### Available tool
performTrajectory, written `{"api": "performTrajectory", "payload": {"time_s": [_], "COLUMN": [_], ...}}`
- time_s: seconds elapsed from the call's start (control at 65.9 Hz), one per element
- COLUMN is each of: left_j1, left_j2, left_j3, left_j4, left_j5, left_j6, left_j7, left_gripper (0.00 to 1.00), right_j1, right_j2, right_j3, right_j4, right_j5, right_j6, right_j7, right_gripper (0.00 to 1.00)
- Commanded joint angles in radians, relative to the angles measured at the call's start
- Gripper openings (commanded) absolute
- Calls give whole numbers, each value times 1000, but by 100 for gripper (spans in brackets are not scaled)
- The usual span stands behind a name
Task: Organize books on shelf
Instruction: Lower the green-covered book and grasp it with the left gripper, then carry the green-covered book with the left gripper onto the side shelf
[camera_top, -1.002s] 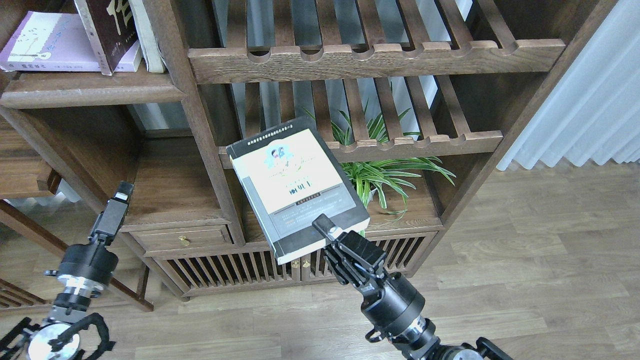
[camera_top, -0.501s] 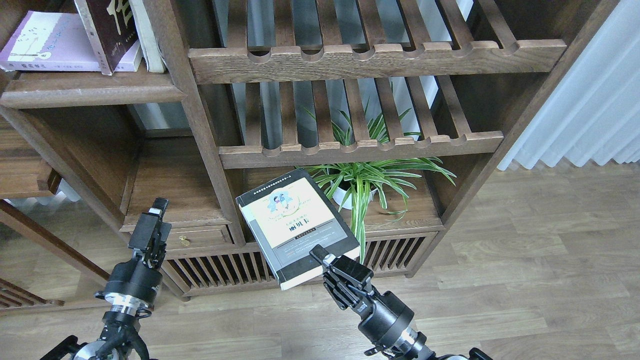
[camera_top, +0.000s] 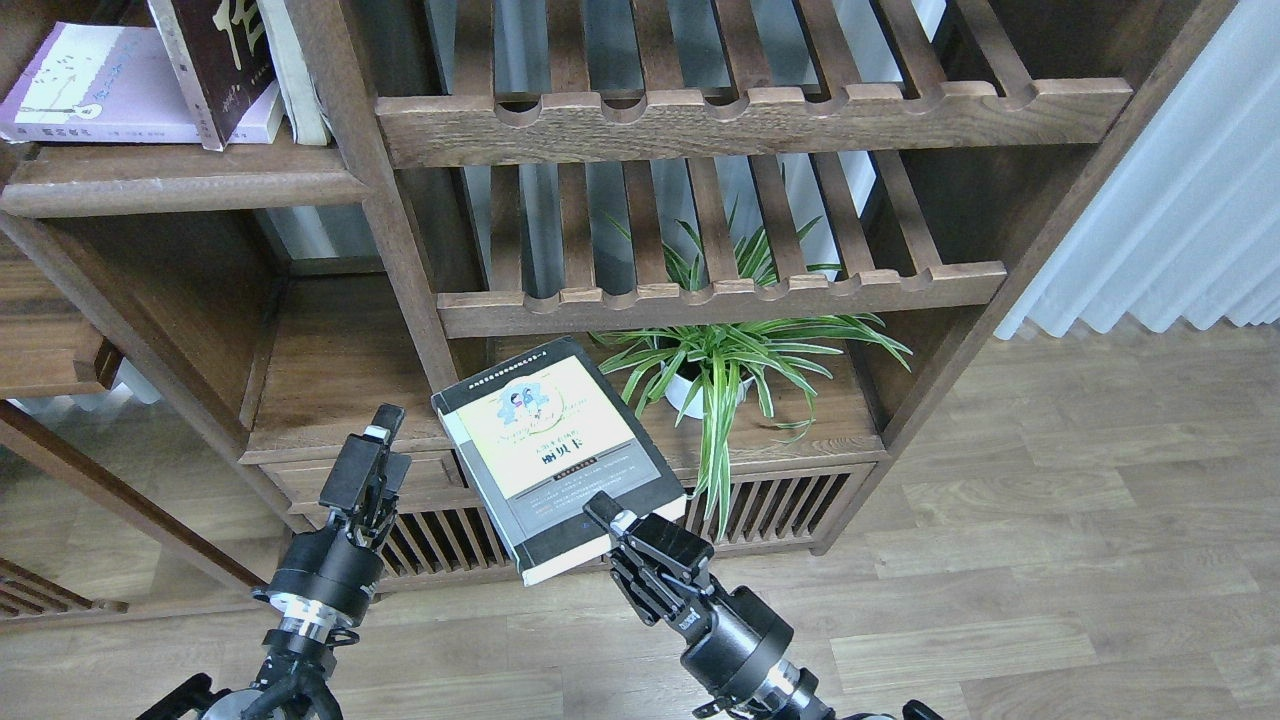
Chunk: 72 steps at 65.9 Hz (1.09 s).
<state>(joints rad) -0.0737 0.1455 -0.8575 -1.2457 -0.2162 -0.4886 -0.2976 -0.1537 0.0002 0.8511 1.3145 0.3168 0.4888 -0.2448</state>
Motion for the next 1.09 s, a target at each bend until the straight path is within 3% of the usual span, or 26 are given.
{"api": "performTrajectory", "payload": {"time_s": [0.0, 0.258, 0.38, 0.44, 0.501, 0.547, 0.577, 0.744, 0.774, 0.82, 0.835, 0.866, 0.881, 0.972, 0.987, 1.017, 1.078], "left_j1": [-1, 0, -1, -1, -1, 0, 0, 2, 2, 3, 3, 3, 3, 2, 0, -1, -20], "left_j2": [-18, -26, -26, -27, -37, -50, -55, -52, -50, -46, -44, -40, -31, 6, 18, 37, 86], "left_j3": [6, 61, 75, 83, 83, 83, 83, 83, 80, 67, 61, 52, 43, -3, -18, -41, -94], "left_j4": [-1, 0, 0, 0, 0, 3, 5, 0, 0, -1, -1, -3, -6, -37, -49, -69, -101], "left_j5": [0, 6, 6, 6, 6, 6, 6, 46, 46, 46, 46, 46, 46, 46, 46, 46, 46], "left_j6": [0, 0, 0, 0, 0, 0, 0, 0, 0, 0, 0, 0, 0, 0, 0, 0, 0], "left_j7": [0, 26, 32, 32, 31, 31, 32, 71, 75, 81, 84, 86, 90, 104, 107, 109, 112], "left_gripper": [91, 60, 54, 46, 29, 11, 5, 0, 0, 0, 0, 0, 0, 0, 0, 0, 0], "right_j1": [-3, -7, -7, -7, -7, -7, -7, -6, -4, 2, 6, 11, 16, 13, 13, 11, 8], "right_j2": [0, 0, 0, 0, 0, 0, 0, 0, 0, 0, 0, 0, 0, 0, 0, 0, 0], "right_j3": [-1, -3, -3, -3, -1, -1, -1, 0, 0, 0, -1, -1, -1, 13, 13, 13, 14], "right_j4": [-1, 0, 0, 0, 0, 0, 0, 0, 0, 0, 0, 0, 0, 0, 0, 0, 0], "right_j5": [-4, -22, -22, -22, -22, -22, -22, -22, -22, -27, -33, -47, -70, -165, -183, -193, -193], "right_j6": [0, 0, 0, 0, 0, 0, 0, 0, 0, 0, 0, 0, 0, 0, 0, 0, 0], "right_j7": [-1, -1, -1, -1, -1, -2, -2, -1, -1, -1, -2, -2, -2, 2, 10, 12, 13], "right_gripper": [6, 6, 6, 6, 6, 6, 6, 8, 13, 29, 41, 52, 63, 87, 94, 99, 99]}}
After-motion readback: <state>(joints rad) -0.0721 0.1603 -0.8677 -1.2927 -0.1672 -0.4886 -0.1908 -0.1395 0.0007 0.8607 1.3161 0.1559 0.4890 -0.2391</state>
